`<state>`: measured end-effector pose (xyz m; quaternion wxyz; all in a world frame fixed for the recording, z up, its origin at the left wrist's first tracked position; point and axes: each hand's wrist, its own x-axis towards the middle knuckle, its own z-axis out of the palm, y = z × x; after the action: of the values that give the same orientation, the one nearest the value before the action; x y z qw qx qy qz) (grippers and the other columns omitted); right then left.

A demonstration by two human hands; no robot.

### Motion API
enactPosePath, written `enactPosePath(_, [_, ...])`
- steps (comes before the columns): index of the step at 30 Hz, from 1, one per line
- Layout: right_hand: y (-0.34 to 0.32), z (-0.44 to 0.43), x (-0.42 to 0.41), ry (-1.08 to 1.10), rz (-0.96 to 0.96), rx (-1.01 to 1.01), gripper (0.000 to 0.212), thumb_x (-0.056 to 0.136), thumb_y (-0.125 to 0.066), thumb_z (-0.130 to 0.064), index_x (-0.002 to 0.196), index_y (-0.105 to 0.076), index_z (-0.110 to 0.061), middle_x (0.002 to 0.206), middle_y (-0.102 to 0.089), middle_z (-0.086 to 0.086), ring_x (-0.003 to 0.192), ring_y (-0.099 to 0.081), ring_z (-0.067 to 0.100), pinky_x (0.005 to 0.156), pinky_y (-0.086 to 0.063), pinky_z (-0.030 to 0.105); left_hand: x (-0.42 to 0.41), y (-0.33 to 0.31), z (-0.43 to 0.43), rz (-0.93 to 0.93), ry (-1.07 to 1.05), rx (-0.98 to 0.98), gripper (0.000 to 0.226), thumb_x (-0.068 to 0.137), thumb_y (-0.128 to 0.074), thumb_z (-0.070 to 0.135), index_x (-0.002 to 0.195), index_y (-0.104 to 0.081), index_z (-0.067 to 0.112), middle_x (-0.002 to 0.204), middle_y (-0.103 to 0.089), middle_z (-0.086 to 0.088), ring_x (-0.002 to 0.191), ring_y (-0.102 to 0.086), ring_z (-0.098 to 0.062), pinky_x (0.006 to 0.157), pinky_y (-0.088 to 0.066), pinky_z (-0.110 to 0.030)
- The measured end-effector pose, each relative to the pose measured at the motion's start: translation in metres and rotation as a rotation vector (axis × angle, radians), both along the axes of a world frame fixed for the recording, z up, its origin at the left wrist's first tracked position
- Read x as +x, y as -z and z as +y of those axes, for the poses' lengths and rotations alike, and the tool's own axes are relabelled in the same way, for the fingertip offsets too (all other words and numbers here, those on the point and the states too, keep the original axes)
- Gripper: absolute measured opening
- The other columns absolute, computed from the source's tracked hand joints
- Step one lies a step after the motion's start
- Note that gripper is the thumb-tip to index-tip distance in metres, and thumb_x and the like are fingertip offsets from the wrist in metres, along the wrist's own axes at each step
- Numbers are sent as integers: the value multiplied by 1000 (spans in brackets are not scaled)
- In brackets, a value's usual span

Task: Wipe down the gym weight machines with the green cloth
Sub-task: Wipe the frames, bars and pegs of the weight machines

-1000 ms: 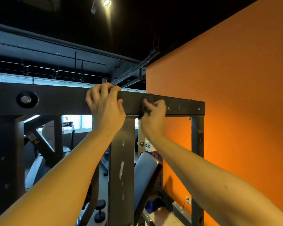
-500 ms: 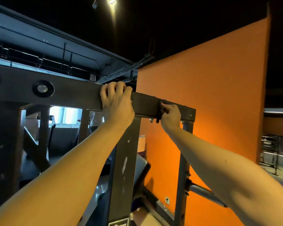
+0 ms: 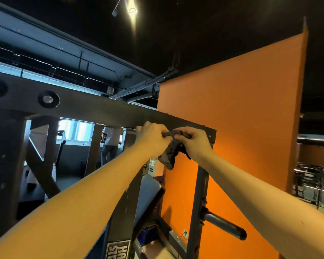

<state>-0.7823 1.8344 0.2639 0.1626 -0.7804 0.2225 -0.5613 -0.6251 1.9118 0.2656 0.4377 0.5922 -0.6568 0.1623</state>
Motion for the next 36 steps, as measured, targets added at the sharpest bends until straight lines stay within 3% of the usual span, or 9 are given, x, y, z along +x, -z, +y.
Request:
enactPosePath(4, [13,-28,-20,155,57,-2,10,86,-81,-23,91,-73,-27,102,-65,2,99,-63,19,87,-56,40,-24,12,-17,148,32,15,10,94,-66,33,93,-71,24,85,-69,3,88,-65,-20,91,-52,-45])
enactPosePath(7, [21,-47,-42,286,119,-37,22,84,-82,-31,85,-61,-26,94,-58,-1,87,-56,16,75,-45,31,-54,21,-31,232,14,7,16,94,-68,28,92,-73,14,84,-70,-6,83,-66,-25,81,-57,-45])
enactPosePath(9, [25,-54,-62,162,95,40,19,89,-76,-20,85,-58,-22,85,-63,1,77,-61,16,64,-47,28,-78,26,-39,263,-16,-5,19,94,-69,26,91,-73,7,86,-70,-13,86,-66,-29,81,-56,-44])
enactPosePath(14, [39,-70,-105,-327,-13,340,29,93,-66,-1,118,-54,-7,111,-59,7,94,-65,15,56,-53,14,-138,28,-62,339,-142,-44,13,93,-72,19,103,-71,9,90,-68,-4,89,-63,-23,78,-50,-33])
enactPosePath(21, [48,-102,-99,-452,-40,222,39,81,-79,-6,103,-54,-27,108,-59,-6,97,-62,16,84,-58,36,-171,17,-76,360,-283,-50,7,92,-70,13,97,-71,19,99,-74,-6,97,-69,-23,86,-55,-37])
enactPosePath(25, [34,-112,-84,-366,-65,102,27,86,-68,-3,108,-61,-18,111,-57,0,98,-59,17,73,-45,14,-158,9,-70,347,-396,-121,4,92,-71,24,91,-73,26,97,-75,0,96,-69,-21,87,-56,-38])
enactPosePath(31, [-21,-134,-37,-126,-162,-126,28,89,-62,10,112,-71,-4,117,-50,4,104,-51,16,80,-34,-5,-107,-10,-71,121,-738,-278,30,96,-68,27,125,-68,20,136,-58,-4,130,-45,-27,106,-38,-43])
enactPosePath(33, [-33,-140,-9,-62,-152,-248,27,90,-64,9,114,-71,-1,115,-51,6,109,-52,22,88,-35,0,-89,-15,-78,41,-780,-299,39,96,-68,28,133,-60,21,145,-47,-4,138,-33,-26,112,-29,-44])
enactPosePath(36, [-21,-134,36,22,-93,-426,14,91,-67,-2,103,-70,-9,117,-55,13,111,-50,25,98,-41,26,-58,-13,-92,-84,-809,-309,45,95,-68,26,138,-57,21,152,-39,-5,141,-27,-29,115,-26,-46])
